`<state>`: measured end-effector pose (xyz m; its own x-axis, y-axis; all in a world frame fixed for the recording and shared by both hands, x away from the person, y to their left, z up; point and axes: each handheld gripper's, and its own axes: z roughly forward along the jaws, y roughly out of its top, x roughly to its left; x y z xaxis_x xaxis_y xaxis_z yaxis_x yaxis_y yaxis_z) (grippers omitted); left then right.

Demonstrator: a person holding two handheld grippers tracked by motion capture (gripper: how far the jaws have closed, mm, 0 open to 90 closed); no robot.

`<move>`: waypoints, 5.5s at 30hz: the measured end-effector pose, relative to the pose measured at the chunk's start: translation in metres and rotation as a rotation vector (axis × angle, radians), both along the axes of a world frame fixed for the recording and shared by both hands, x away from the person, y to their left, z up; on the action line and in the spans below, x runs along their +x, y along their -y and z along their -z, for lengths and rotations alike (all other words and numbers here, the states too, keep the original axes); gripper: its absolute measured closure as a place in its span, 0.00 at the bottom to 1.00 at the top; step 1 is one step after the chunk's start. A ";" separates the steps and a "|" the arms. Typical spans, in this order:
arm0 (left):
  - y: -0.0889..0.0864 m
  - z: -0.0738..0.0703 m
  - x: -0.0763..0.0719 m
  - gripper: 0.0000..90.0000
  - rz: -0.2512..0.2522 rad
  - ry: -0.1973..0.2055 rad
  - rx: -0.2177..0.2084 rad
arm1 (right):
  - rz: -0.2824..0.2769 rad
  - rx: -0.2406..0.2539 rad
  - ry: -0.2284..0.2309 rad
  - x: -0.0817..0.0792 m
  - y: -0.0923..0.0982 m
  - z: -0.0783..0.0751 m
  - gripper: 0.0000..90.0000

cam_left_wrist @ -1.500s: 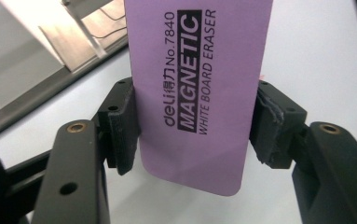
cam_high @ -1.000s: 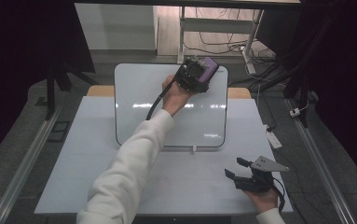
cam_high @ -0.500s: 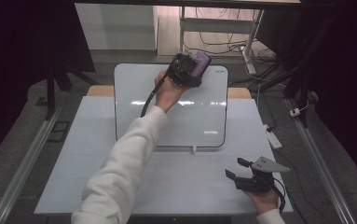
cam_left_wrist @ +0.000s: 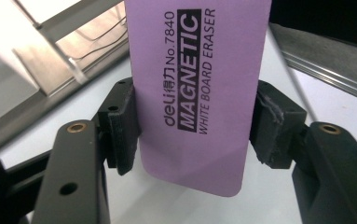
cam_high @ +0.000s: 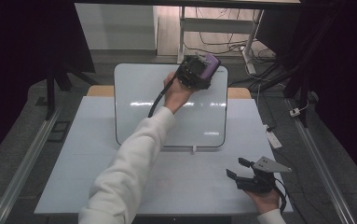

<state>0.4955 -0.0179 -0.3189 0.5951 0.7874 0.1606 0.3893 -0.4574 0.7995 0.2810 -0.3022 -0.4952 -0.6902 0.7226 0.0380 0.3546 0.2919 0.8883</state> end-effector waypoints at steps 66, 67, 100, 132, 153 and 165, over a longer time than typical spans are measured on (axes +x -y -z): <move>-0.109 0.131 -0.183 0.44 0.168 -0.157 -0.109 | -0.030 0.054 0.053 0.000 -0.031 -0.011 0.32; -0.109 0.132 -0.183 0.44 0.164 -0.158 -0.109 | -0.028 0.059 0.052 0.000 -0.033 -0.011 0.32; -0.080 0.148 -0.189 0.44 0.342 -0.220 -0.048 | -0.105 0.117 0.043 0.002 -0.072 -0.024 0.34; -0.055 0.156 -0.218 0.31 0.420 -0.011 0.064 | -0.192 0.282 -0.103 0.020 -0.091 -0.027 0.44; -0.046 0.156 -0.220 0.71 0.336 0.018 0.074 | -0.127 0.335 -0.088 0.017 -0.095 -0.026 0.38; -0.106 0.121 -0.206 0.72 0.202 0.034 -0.048 | -0.075 0.286 -0.011 0.010 -0.063 -0.031 0.32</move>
<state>0.2894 0.0878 -0.4399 0.7363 0.6602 0.1485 0.2661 -0.4843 0.8334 0.2908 -0.2395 -0.4644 -0.7396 0.6284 0.2409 0.3516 0.0556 0.9345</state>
